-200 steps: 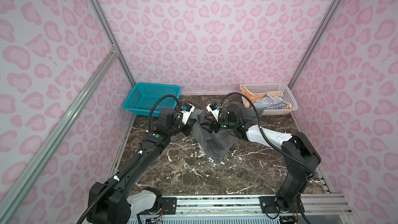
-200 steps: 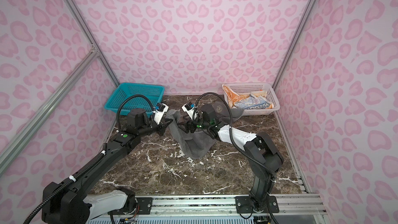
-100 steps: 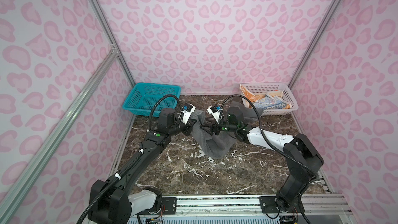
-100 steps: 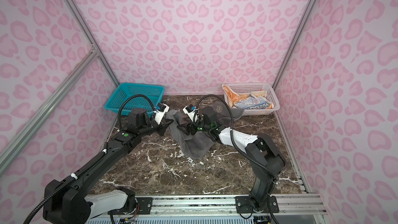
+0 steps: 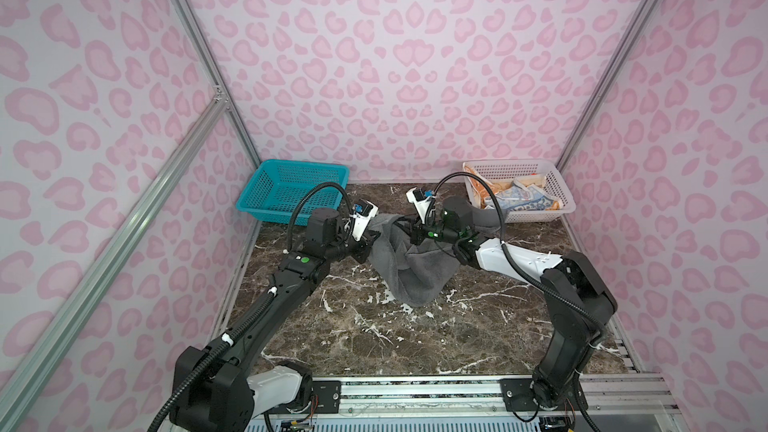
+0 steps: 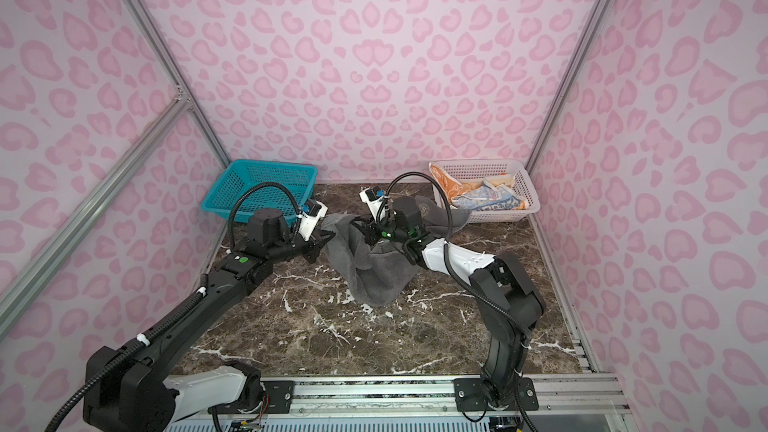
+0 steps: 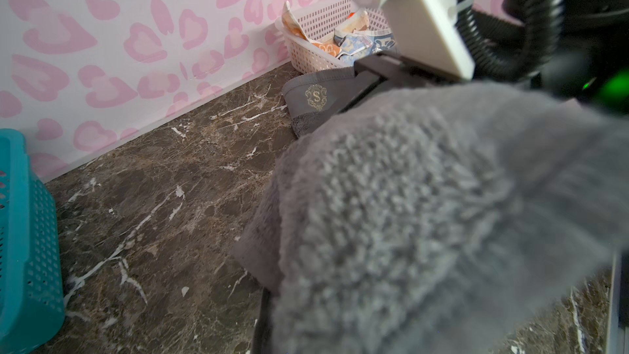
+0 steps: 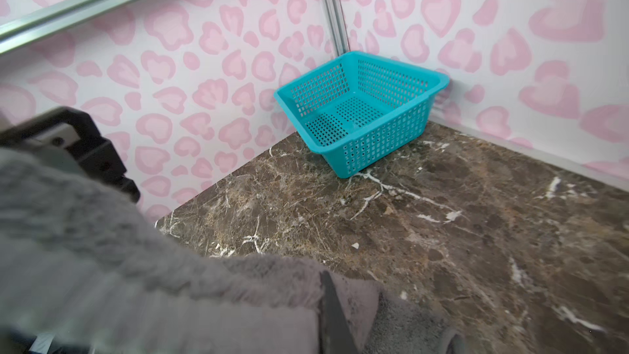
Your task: Fold and stack the towels
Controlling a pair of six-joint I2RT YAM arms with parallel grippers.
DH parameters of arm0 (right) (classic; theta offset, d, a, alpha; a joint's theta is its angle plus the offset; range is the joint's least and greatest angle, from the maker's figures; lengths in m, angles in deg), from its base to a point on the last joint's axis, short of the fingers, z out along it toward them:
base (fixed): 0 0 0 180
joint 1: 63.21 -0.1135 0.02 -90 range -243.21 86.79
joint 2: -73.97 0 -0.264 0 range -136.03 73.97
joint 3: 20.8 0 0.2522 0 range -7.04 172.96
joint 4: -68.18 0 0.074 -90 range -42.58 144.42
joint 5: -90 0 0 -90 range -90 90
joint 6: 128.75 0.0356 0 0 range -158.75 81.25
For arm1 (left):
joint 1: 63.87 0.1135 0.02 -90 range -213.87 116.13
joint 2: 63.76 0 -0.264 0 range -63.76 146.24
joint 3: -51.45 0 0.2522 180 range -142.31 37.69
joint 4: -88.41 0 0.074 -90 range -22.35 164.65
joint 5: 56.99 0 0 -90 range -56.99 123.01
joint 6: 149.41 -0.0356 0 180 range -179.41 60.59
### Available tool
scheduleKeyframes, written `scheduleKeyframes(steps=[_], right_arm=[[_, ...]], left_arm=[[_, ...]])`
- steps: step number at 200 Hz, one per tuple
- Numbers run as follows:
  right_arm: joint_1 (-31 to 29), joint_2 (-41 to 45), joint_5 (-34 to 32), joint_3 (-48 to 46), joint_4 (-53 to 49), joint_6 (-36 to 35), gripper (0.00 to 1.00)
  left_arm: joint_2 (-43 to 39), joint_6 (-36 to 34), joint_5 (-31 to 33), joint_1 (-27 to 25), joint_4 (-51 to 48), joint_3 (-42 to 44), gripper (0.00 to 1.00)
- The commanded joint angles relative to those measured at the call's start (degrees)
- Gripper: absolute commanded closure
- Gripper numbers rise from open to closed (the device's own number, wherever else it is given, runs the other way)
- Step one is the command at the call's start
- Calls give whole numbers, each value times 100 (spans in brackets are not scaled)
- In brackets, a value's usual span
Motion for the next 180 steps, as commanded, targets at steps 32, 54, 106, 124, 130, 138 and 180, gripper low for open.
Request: scheduleKeyframes(steps=[32, 54, 106, 124, 130, 138, 180], right_arm=[[225, 1189, -1268, 400, -1859, -1520, 100], [230, 1620, -1803, 1072, -3058, -2288, 100], [-15, 1846, -1395, 2508, -5165, -2850, 100], [-296, 1700, -1307, 2407, -5351, -2814, 100], [-383, 1618, -1246, 2305, -5331, -2753, 100], [-458, 1490, -1211, 2160, -5261, -2622, 100], [-489, 672, -1163, 1580, -4658, -1804, 93]], left_arm=[[450, -336, -85, 83, 52, -754, 96], [894, -562, -115, 89, -80, -1551, 96], [1235, -612, 352, 205, -70, -2100, 96], [1150, -428, 597, 223, -18, -1607, 96], [1112, -353, 636, 230, 2, -1425, 96], [1078, -247, 694, 230, -13, -1210, 96], [1028, 310, 936, 236, 36, -288, 96]])
